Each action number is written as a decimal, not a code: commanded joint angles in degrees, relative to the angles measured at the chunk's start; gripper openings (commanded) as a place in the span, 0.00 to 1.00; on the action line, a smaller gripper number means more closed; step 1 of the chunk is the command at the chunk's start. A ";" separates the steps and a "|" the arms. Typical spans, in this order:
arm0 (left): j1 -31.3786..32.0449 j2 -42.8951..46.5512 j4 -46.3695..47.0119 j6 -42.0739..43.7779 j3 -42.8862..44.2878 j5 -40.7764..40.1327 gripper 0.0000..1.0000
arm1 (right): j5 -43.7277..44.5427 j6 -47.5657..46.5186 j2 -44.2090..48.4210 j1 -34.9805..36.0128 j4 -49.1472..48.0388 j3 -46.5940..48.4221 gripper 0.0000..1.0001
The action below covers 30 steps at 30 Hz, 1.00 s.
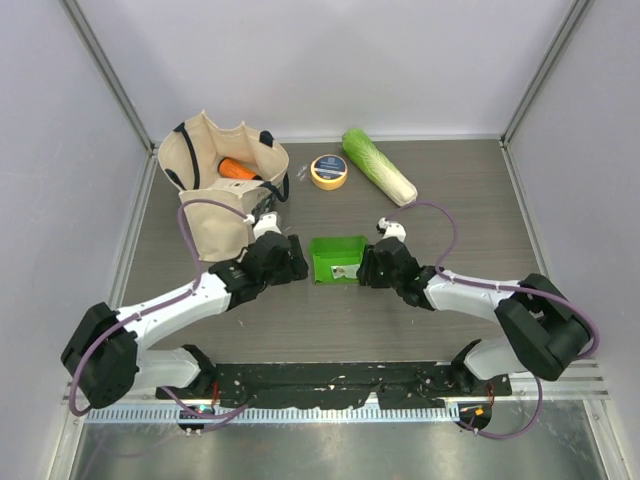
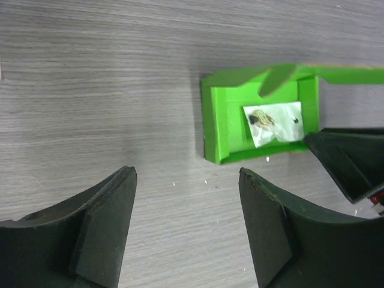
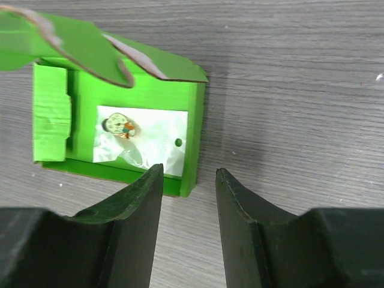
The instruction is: Fold the paper box
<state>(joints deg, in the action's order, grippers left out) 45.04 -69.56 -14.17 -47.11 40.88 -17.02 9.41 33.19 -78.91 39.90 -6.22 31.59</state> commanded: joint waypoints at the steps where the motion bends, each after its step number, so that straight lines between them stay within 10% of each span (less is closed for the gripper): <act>1: -1.71 -4.77 3.01 -2.28 3.32 1.46 0.66 | 2.54 -1.64 -2.12 -0.08 -3.09 2.51 0.45; 6: -1.53 -12.25 3.19 -1.32 8.06 3.82 0.50 | 2.45 -1.55 -4.49 0.00 -4.68 2.86 0.36; 12: -0.21 -16.04 4.33 -1.40 9.83 3.31 0.59 | 3.77 -1.11 -3.44 0.09 -6.17 1.98 0.34; 30: 0.14 -25.89 4.24 -1.58 14.05 0.93 0.37 | 4.48 -1.55 -5.28 0.18 -8.02 3.03 0.24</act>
<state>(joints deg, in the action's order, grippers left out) 44.91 -94.61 -12.19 -48.86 52.75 -14.35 12.10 32.25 -83.46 39.90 -10.72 32.38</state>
